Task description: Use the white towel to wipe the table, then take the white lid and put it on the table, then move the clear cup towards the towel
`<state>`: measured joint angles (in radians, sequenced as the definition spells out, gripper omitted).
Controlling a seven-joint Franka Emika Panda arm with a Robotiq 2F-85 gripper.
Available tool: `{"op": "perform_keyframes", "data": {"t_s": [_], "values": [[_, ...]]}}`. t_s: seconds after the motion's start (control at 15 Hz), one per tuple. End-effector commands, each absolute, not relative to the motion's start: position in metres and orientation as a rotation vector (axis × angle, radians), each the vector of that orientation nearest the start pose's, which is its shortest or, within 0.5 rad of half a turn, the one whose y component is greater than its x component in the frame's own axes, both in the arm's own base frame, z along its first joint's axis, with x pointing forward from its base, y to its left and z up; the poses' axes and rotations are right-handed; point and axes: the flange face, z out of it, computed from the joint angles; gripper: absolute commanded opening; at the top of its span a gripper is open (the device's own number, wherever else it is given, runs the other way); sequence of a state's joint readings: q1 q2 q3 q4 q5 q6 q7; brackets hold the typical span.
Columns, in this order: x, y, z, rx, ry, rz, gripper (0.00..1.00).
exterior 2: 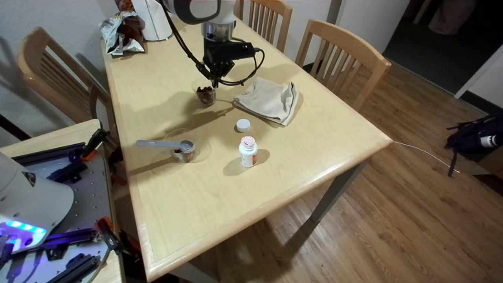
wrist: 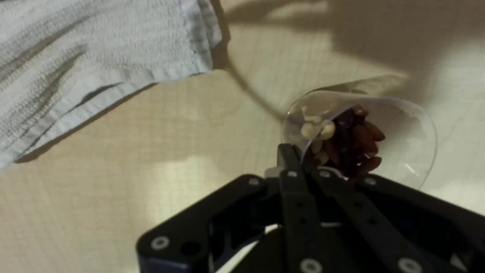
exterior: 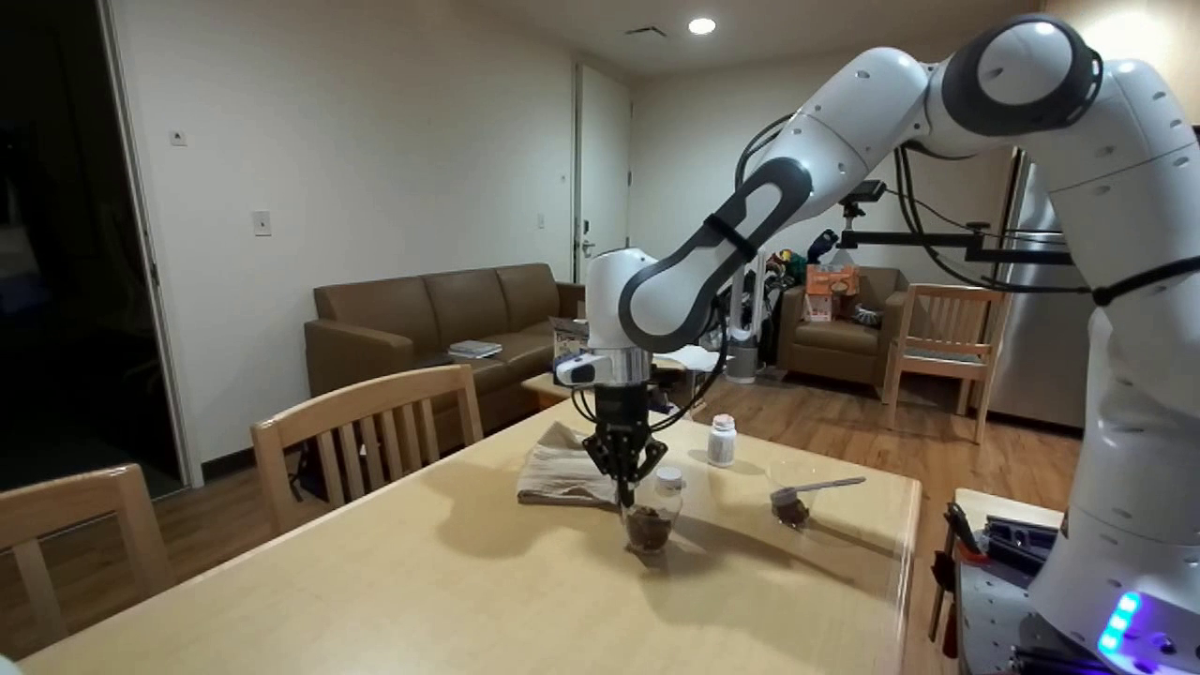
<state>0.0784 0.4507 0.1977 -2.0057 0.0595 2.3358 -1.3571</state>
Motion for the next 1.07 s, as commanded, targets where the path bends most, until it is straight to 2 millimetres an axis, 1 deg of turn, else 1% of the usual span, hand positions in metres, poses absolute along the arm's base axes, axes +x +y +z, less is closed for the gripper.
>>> {"op": "perform_keyframes", "data": {"t_s": [0.0, 0.2, 0.47, 0.53, 0.6, 1.0], "values": [[0.593, 0.175, 0.225, 2.239, 2.411, -0.108, 0.00], [0.602, 0.182, 0.223, 2.203, 2.430, -0.142, 0.00], [0.609, 0.183, 0.223, 2.196, 2.429, -0.166, 0.00], [0.611, 0.182, 0.223, 2.199, 2.429, -0.166, 0.09], [0.612, 0.182, 0.224, 2.207, 2.429, -0.159, 0.28], [0.614, 0.184, 0.237, 2.213, 2.403, -0.151, 0.65]]}}
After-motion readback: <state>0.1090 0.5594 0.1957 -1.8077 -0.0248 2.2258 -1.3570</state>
